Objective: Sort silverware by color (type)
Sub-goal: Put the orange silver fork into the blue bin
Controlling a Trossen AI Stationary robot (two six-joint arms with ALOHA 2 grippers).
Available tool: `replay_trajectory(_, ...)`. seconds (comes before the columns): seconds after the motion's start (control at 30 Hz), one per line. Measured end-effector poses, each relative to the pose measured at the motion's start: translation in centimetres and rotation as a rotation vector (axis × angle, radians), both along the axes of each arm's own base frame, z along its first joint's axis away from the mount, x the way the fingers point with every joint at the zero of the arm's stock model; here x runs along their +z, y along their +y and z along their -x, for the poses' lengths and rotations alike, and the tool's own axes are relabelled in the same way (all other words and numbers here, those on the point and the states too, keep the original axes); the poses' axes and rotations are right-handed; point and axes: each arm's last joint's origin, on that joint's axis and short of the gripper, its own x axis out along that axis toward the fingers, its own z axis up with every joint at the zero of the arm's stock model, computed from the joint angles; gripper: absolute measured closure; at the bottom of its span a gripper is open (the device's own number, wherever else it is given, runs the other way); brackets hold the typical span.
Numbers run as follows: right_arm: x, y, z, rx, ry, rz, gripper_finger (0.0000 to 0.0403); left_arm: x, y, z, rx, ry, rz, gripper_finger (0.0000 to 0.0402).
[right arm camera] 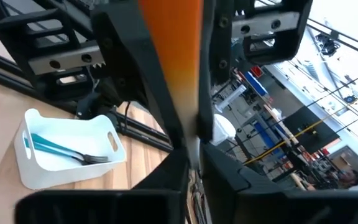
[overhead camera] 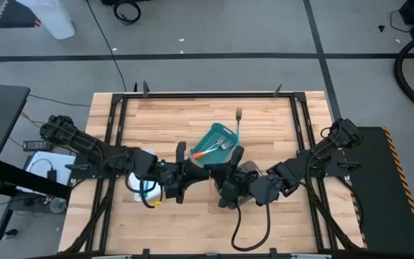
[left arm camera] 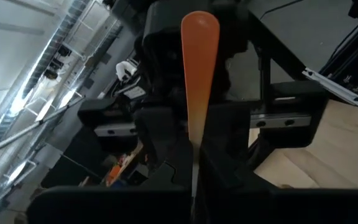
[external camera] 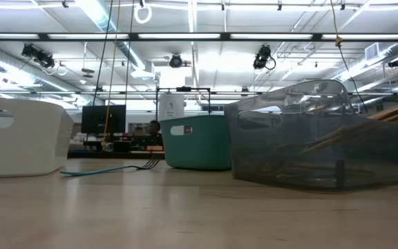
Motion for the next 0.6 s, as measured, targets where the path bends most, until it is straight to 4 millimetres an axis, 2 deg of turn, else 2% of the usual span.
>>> replay_trajectory(0.23, 0.0, 0.0, 0.0, -0.003, 0.005, 0.010, 0.0385, 0.0, 0.4, -0.1, 0.020, 0.004, 0.048, 0.0360)
replay_trajectory(0.6, -0.1, 0.0, 0.0, -0.004, 0.008, 0.011, 0.0380, -0.6, -1.2, 1.2, 0.253, 0.063, 0.038, 0.0277)
